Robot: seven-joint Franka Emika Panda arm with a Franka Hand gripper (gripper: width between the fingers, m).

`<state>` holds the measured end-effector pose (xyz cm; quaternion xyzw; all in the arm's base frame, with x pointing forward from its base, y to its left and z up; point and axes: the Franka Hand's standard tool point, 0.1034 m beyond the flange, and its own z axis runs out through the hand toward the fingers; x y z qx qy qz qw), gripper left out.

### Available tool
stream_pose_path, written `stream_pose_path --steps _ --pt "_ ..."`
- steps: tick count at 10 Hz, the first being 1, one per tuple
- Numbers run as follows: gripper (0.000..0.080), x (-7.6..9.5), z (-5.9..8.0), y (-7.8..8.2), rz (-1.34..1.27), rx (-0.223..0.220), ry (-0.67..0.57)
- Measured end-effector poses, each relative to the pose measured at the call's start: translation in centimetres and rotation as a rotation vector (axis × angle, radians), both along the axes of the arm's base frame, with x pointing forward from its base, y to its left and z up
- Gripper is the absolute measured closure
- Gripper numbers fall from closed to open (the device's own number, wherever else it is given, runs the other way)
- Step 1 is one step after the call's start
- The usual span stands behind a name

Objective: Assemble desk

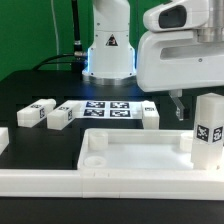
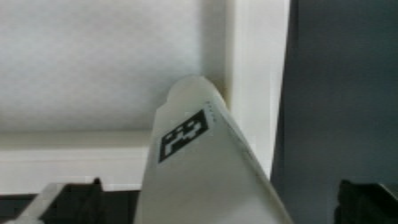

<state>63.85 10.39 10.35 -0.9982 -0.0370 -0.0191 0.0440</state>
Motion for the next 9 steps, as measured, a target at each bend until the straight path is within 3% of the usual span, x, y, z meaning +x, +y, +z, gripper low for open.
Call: stream_pose_path --steps 3,5,6,7,8,9 --pt "0.0151 0.23 0.22 0.07 0.265 -0.045 -0.027" --pt "0.0192 0.21 0.19 -0.05 0.298 -0.047 -0.029" --pt "0.0370 0.20 0.18 -0.04 0.297 -0.047 -0.029" --pt "0.0370 0.20 0.18 -0.05 0.297 -0.047 -0.029" --pt "0.0511 0.20 0.18 -0.05 0.284 -0.046 -0.028" --pt "0.0511 0.20 0.17 -0.06 0.269 -0.045 -0.027"
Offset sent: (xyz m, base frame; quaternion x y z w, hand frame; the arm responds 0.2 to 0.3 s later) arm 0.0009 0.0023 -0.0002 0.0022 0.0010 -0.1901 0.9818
